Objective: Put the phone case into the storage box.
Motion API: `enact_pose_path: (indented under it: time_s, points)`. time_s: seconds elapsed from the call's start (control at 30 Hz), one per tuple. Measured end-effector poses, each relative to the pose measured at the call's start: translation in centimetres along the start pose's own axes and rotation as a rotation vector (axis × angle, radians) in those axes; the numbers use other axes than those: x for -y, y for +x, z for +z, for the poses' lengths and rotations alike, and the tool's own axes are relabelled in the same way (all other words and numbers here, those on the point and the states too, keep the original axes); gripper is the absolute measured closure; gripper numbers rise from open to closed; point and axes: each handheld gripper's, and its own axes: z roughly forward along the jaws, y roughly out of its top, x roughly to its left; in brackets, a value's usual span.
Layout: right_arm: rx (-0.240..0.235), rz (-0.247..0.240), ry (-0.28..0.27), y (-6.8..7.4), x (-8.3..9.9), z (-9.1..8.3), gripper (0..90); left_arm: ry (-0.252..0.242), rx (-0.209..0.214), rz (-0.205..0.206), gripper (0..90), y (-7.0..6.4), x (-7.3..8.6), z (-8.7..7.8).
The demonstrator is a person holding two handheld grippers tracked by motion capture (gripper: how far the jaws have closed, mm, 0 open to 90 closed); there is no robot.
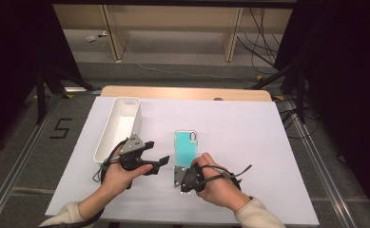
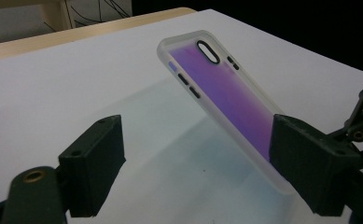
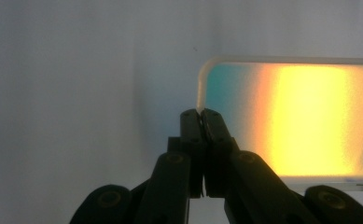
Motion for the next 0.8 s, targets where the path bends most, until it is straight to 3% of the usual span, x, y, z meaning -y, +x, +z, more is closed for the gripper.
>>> enact_pose_path:
  time_s: [0.2, 0.27, 0.63, 0.67, 0.8]
  points:
    - [0.003, -0.011, -0.011, 0.0, -0.1, -0.1, 89.3, 0.006, -0.001, -0.011, 18.7, 0.0, -0.6, 0.9]
    - [0.005, 0.024, -0.019, 0.2, -0.2, 0.0, 89.3, 0.013, -0.003, -0.021, 19.7, 0.1, -0.8, 1.1]
    - [-0.008, 0.033, -0.015, 0.5, -0.5, 0.1, 89.3, 0.04, 0.003, -0.053, 27.0, 0.4, -1.6, 2.9]
    - [-0.005, 0.006, -0.019, 0.4, -0.5, 0.2, 89.3, 0.042, 0.003, -0.061, 28.6, 0.4, -1.7, 3.1]
    - [-0.006, -0.009, -0.023, 0.3, -0.6, 0.3, 89.3, 0.056, 0.015, -0.087, 32.7, 0.4, -1.6, 4.0]
